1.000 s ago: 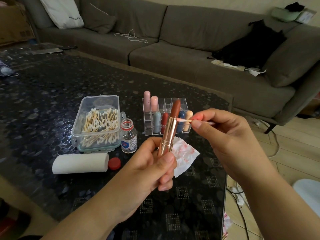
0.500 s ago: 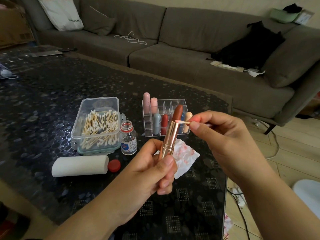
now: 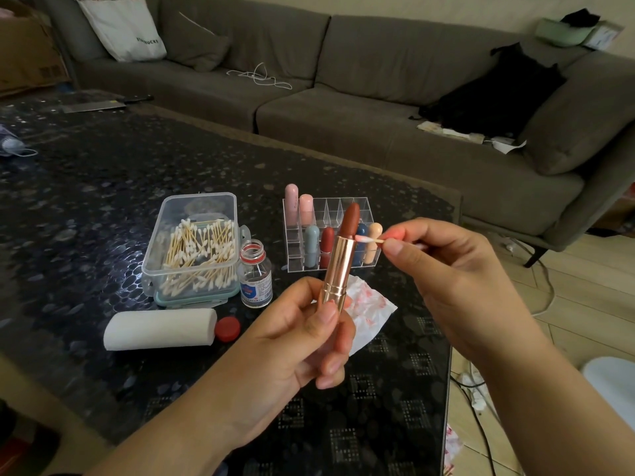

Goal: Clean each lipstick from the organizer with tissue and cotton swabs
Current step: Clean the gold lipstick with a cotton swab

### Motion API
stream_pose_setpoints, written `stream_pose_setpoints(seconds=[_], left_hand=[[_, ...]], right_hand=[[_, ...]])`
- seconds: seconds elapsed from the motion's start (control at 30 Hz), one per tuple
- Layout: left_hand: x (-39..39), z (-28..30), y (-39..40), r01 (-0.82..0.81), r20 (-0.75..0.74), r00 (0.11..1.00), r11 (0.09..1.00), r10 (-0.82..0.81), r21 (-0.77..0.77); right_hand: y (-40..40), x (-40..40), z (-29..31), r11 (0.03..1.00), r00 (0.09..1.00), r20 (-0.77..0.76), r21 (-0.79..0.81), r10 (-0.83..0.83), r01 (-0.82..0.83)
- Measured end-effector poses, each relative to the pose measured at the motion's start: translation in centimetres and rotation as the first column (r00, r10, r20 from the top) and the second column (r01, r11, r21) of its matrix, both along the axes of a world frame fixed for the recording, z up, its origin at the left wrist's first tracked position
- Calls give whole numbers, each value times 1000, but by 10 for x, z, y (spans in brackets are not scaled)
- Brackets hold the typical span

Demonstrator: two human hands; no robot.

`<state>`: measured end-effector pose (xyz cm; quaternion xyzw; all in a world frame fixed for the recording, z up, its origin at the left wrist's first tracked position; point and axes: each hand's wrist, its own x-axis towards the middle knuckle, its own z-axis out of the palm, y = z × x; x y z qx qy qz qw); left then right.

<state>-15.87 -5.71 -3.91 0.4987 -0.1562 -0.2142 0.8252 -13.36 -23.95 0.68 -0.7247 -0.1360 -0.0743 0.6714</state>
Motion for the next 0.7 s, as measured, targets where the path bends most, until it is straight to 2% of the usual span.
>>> stream_pose_setpoints(seconds=[0.4,0.7], left_hand=[[1,3,-3,30,-57,998,997,-34,-69],[2,4,-2,19,-91,995,994,-29,-108]], right_hand=[[-1,0,0,1000,1000,9,-20,5,-5],[4,-5,-4,963,989,99,-258,112,-83]])
